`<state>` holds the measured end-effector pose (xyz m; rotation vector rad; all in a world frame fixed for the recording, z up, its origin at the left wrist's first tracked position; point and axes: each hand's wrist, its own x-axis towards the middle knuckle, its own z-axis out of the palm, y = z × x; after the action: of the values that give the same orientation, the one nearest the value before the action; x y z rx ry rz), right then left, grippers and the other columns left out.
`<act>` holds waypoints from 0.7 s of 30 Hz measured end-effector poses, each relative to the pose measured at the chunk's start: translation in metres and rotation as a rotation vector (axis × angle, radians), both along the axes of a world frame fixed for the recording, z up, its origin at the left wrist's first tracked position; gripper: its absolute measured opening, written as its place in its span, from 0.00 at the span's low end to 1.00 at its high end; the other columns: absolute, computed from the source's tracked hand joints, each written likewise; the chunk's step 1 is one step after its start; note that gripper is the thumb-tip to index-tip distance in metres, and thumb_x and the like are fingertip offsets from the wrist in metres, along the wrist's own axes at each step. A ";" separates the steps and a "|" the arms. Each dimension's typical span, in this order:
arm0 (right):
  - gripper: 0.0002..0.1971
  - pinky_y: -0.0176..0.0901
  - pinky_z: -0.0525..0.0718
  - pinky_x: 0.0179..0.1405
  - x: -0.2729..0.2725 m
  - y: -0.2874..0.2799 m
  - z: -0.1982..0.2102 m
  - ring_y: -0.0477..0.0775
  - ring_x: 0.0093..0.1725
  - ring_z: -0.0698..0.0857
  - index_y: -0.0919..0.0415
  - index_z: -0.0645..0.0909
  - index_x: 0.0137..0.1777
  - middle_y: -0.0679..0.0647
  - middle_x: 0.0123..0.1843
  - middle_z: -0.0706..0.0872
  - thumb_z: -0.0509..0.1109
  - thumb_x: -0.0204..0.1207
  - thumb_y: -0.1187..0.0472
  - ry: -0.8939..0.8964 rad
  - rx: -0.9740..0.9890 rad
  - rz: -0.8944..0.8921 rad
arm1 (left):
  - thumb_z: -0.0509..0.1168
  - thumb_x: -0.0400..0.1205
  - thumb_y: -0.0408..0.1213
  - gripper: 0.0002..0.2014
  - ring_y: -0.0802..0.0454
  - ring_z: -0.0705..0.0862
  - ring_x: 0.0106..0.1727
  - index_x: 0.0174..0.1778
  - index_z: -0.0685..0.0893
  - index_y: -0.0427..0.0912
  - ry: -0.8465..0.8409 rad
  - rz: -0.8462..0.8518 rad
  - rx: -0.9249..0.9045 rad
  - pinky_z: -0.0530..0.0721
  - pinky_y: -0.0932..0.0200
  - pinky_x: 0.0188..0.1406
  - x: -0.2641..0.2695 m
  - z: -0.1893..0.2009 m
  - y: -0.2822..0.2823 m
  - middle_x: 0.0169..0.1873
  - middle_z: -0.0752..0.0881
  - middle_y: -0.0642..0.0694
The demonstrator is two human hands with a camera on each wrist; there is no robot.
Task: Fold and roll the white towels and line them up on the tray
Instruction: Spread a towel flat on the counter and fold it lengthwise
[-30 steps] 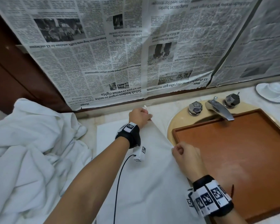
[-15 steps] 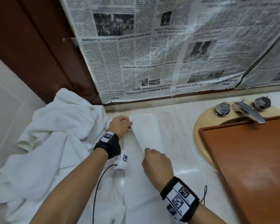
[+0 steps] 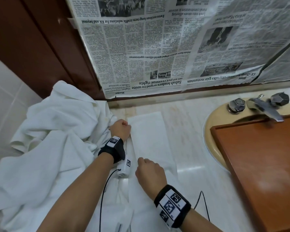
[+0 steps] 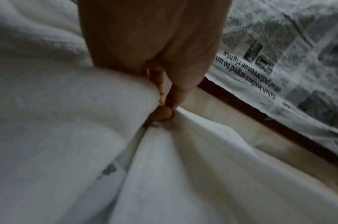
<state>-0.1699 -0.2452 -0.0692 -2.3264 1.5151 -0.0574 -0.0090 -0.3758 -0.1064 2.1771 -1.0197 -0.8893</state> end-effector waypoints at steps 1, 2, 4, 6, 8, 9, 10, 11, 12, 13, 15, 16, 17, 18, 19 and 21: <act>0.20 0.40 0.44 0.20 -0.002 -0.001 0.003 0.53 0.24 0.63 0.56 0.67 0.34 0.51 0.29 0.79 0.81 0.60 0.60 0.007 0.049 0.006 | 0.66 0.80 0.35 0.01 0.42 0.88 0.46 0.44 0.82 0.44 -0.050 -0.008 0.013 0.83 0.57 0.48 -0.001 0.001 0.000 0.40 0.91 0.41; 0.13 0.43 0.55 0.21 -0.003 -0.001 0.001 0.55 0.31 0.70 0.57 0.68 0.40 0.53 0.38 0.82 0.72 0.74 0.58 -0.006 0.082 0.004 | 0.66 0.81 0.35 0.02 0.43 0.87 0.47 0.46 0.82 0.42 -0.088 -0.011 0.012 0.79 0.59 0.46 -0.002 0.001 -0.001 0.42 0.90 0.41; 0.11 0.47 0.73 0.36 -0.012 -0.006 0.004 0.57 0.45 0.79 0.60 0.74 0.51 0.54 0.50 0.82 0.58 0.85 0.52 -0.094 0.253 -0.004 | 0.64 0.84 0.37 0.06 0.40 0.85 0.51 0.50 0.82 0.38 -0.159 -0.008 0.009 0.74 0.59 0.44 -0.004 0.000 -0.002 0.46 0.89 0.39; 0.15 0.47 0.78 0.45 -0.028 -0.014 0.008 0.54 0.50 0.82 0.59 0.79 0.57 0.52 0.51 0.83 0.59 0.85 0.48 -0.229 0.256 -0.066 | 0.60 0.88 0.37 0.10 0.37 0.85 0.52 0.54 0.80 0.34 -0.207 -0.015 0.009 0.72 0.57 0.42 -0.006 0.000 -0.001 0.47 0.87 0.36; 0.15 0.47 0.80 0.51 -0.049 -0.031 0.004 0.53 0.54 0.81 0.58 0.81 0.61 0.52 0.54 0.83 0.61 0.85 0.49 -0.280 0.176 -0.113 | 0.57 0.89 0.38 0.12 0.36 0.85 0.51 0.55 0.79 0.32 -0.234 -0.038 -0.007 0.73 0.56 0.41 -0.007 -0.002 0.002 0.47 0.87 0.34; 0.15 0.48 0.80 0.54 -0.061 -0.043 0.002 0.54 0.57 0.80 0.58 0.81 0.64 0.52 0.57 0.83 0.61 0.85 0.51 -0.259 0.141 -0.112 | 0.57 0.89 0.39 0.12 0.36 0.85 0.50 0.55 0.79 0.32 -0.242 -0.046 -0.015 0.74 0.55 0.41 -0.008 -0.003 0.003 0.46 0.87 0.34; 0.16 0.49 0.80 0.57 -0.072 -0.055 0.000 0.55 0.60 0.79 0.59 0.80 0.67 0.52 0.61 0.82 0.61 0.85 0.53 -0.224 0.117 -0.098 | 0.59 0.88 0.40 0.12 0.37 0.85 0.50 0.54 0.80 0.33 -0.246 -0.051 -0.024 0.74 0.56 0.42 -0.008 -0.004 0.004 0.46 0.87 0.35; 0.17 0.51 0.79 0.59 -0.081 -0.070 -0.001 0.57 0.64 0.77 0.59 0.79 0.70 0.53 0.66 0.81 0.61 0.85 0.55 -0.180 0.092 -0.072 | 0.61 0.87 0.41 0.12 0.38 0.85 0.50 0.54 0.80 0.33 -0.248 -0.057 -0.027 0.74 0.56 0.43 -0.009 -0.006 0.004 0.45 0.88 0.36; 0.18 0.51 0.78 0.60 -0.087 -0.084 -0.001 0.58 0.67 0.75 0.59 0.77 0.72 0.52 0.71 0.78 0.61 0.84 0.57 -0.130 0.079 -0.034 | 0.63 0.86 0.41 0.12 0.39 0.85 0.50 0.55 0.79 0.34 -0.252 -0.068 -0.022 0.75 0.56 0.44 -0.011 -0.006 0.004 0.45 0.88 0.37; 0.20 0.50 0.77 0.61 -0.091 -0.098 -0.002 0.58 0.71 0.73 0.57 0.75 0.75 0.51 0.75 0.75 0.61 0.84 0.57 -0.072 0.071 0.013 | 0.64 0.85 0.41 0.12 0.39 0.85 0.51 0.56 0.79 0.34 -0.257 -0.080 -0.004 0.75 0.56 0.44 -0.012 -0.007 0.003 0.46 0.88 0.37; 0.23 0.50 0.74 0.64 -0.090 -0.120 -0.004 0.57 0.76 0.69 0.54 0.69 0.80 0.48 0.82 0.67 0.59 0.85 0.56 0.027 0.070 0.099 | 0.63 0.86 0.38 0.11 0.38 0.85 0.53 0.56 0.80 0.33 -0.268 -0.092 0.027 0.75 0.55 0.45 -0.013 -0.006 0.000 0.48 0.88 0.36; 0.24 0.51 0.73 0.65 -0.088 -0.129 -0.006 0.56 0.78 0.67 0.53 0.67 0.81 0.47 0.84 0.65 0.58 0.86 0.55 0.056 0.074 0.131 | 0.62 0.86 0.37 0.10 0.37 0.85 0.54 0.56 0.81 0.33 -0.279 -0.096 0.032 0.76 0.55 0.45 -0.012 -0.006 -0.002 0.48 0.88 0.35; 0.24 0.52 0.71 0.67 -0.086 -0.135 -0.009 0.56 0.79 0.66 0.51 0.65 0.82 0.46 0.85 0.63 0.57 0.86 0.54 0.079 0.074 0.165 | 0.61 0.86 0.36 0.10 0.36 0.85 0.54 0.55 0.81 0.33 -0.292 -0.100 0.034 0.76 0.55 0.45 -0.011 -0.007 -0.005 0.48 0.88 0.35; 0.25 0.53 0.69 0.68 -0.084 -0.141 -0.013 0.55 0.80 0.65 0.50 0.63 0.83 0.45 0.85 0.61 0.56 0.86 0.53 0.107 0.084 0.185 | 0.60 0.87 0.35 0.10 0.36 0.85 0.54 0.55 0.81 0.32 -0.310 -0.106 0.032 0.77 0.53 0.45 -0.009 -0.008 -0.008 0.49 0.88 0.35; 0.25 0.54 0.68 0.70 -0.083 -0.145 -0.016 0.54 0.80 0.64 0.50 0.61 0.83 0.44 0.86 0.59 0.56 0.86 0.51 0.138 0.099 0.191 | 0.59 0.87 0.35 0.09 0.36 0.85 0.53 0.55 0.80 0.32 -0.337 -0.117 0.032 0.78 0.51 0.45 -0.007 -0.009 -0.010 0.49 0.88 0.34; 0.28 0.55 0.66 0.71 -0.085 -0.151 -0.025 0.53 0.81 0.62 0.50 0.57 0.85 0.42 0.87 0.55 0.55 0.86 0.48 0.184 0.105 0.178 | 0.58 0.88 0.35 0.10 0.36 0.85 0.52 0.56 0.79 0.33 -0.400 -0.146 0.044 0.78 0.49 0.45 -0.005 -0.009 -0.014 0.49 0.88 0.34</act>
<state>-0.2550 -0.3964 -0.0939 -2.4252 1.3482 0.2824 -0.0145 -0.3902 -0.1159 2.3986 -1.3726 -0.5496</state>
